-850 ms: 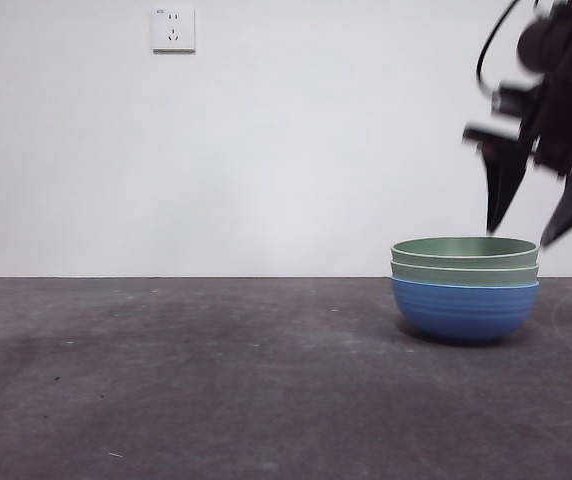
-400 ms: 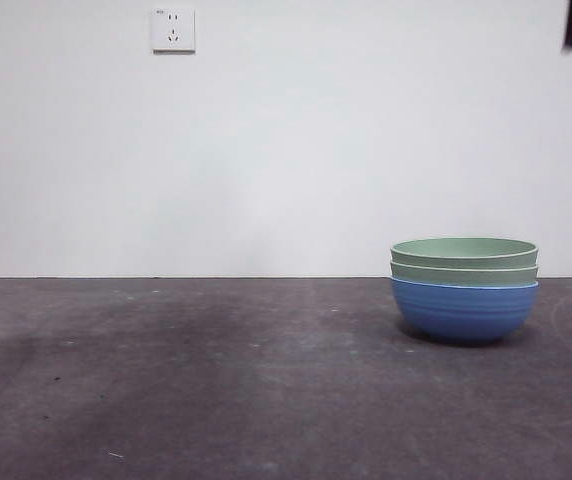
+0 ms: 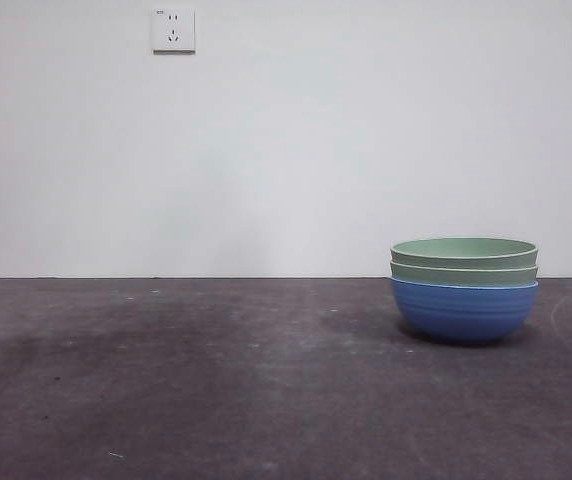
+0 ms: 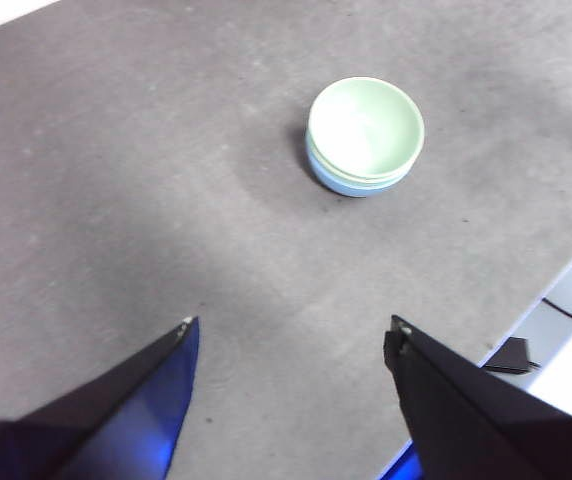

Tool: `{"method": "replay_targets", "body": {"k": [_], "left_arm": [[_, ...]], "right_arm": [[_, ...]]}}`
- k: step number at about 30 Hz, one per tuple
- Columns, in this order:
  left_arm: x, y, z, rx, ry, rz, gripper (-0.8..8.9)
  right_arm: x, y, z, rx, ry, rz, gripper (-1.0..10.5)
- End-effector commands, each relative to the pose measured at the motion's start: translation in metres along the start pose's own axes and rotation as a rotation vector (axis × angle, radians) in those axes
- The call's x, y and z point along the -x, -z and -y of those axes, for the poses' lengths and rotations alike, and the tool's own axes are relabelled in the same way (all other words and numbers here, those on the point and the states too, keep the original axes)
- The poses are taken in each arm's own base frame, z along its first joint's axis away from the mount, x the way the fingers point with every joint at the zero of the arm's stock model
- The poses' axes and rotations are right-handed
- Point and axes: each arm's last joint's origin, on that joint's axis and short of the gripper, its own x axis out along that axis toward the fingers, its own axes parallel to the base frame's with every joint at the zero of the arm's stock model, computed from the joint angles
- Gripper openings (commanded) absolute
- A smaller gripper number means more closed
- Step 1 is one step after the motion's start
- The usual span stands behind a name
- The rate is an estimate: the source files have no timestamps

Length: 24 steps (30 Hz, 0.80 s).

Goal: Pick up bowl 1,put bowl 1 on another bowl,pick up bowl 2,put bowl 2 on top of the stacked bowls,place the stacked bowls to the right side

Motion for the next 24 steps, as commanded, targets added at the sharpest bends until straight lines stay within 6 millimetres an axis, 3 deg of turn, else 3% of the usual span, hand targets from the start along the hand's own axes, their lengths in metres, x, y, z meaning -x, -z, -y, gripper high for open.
{"method": "replay_targets", "body": {"k": [1,4,5,24], "left_arm": [[-0.0005,0.0046,0.0011,-0.002,0.044,-0.045,2.84],[-0.0005,0.0046,0.0013,-0.002,0.053,-0.044,0.53],[-0.0005,0.0046,0.0014,-0.002,0.054,-0.045,-0.22],[-0.0005,0.0046,0.0012,-0.001,0.051,-0.045,-0.03]], "right_arm": [[0.0022,0.0049,-0.0014,-0.020,-0.007,-0.010,2.1],[0.0039,0.0063,-0.0023,-0.009,-0.011,-0.004,-0.1],[0.0039,0.0064,-0.0023,-0.005,-0.012,-0.005,-0.2],[0.0037,0.0062,-0.0019,0.006,-0.003,-0.004,0.0]]}}
